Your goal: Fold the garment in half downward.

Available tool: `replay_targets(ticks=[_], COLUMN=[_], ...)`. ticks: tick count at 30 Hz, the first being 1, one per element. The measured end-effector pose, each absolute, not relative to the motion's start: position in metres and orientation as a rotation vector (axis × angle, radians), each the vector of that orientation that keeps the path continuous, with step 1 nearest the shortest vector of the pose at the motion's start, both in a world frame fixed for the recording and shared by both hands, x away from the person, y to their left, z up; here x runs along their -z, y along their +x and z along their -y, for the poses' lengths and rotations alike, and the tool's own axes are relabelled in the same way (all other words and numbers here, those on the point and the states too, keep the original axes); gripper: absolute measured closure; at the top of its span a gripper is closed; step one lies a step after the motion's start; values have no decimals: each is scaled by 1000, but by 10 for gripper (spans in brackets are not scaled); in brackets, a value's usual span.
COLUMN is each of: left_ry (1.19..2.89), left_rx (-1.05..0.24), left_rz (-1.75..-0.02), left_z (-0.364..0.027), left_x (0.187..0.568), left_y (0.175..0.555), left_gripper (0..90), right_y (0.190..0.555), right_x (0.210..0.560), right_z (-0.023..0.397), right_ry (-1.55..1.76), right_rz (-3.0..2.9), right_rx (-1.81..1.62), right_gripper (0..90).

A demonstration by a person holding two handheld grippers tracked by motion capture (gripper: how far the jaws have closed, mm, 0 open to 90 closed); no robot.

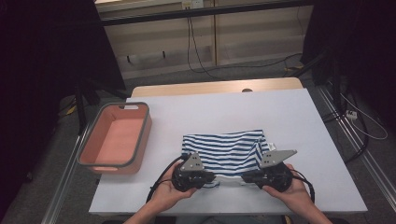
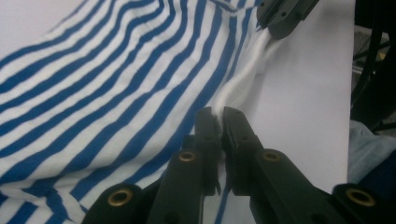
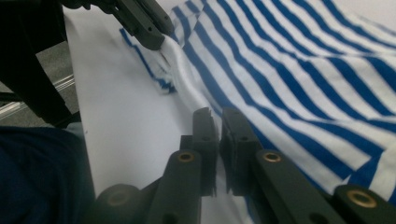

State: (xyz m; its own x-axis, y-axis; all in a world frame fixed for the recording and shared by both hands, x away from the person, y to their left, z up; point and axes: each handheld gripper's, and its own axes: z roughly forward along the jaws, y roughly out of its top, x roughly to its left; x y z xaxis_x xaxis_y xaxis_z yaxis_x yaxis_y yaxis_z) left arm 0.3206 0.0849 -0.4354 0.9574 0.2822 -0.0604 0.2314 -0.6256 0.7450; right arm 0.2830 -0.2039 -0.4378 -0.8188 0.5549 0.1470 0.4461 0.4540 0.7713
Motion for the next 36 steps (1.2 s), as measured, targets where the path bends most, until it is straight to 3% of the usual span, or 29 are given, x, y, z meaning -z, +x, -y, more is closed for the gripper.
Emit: replay_targets(ticks=[7, 21, 24, 30, 36], left_ry=[2285, 2298, 2306, 2274, 2203], left_rx=[-49, 18, 40, 92, 16], left_rz=[-361, -353, -346, -363, -436], left_z=[-86, -88, -89, -92, -102], left_x=[443, 451, 449, 446, 438], left_y=[317, 314, 315, 315, 324], left_gripper=[813, 744, 725, 628, 451], right_y=[278, 274, 274, 278, 281], right_x=[445, 455, 454, 445, 439], right_z=[205, 197, 197, 208, 221], right_ry=[897, 861, 859, 922, 985], right_rz=[-2601, -2682, -2671, -2562, -2454], right_rx=[-1309, -1253, -1261, -1311, -1364], right_gripper=[772, 755, 710, 559, 529])
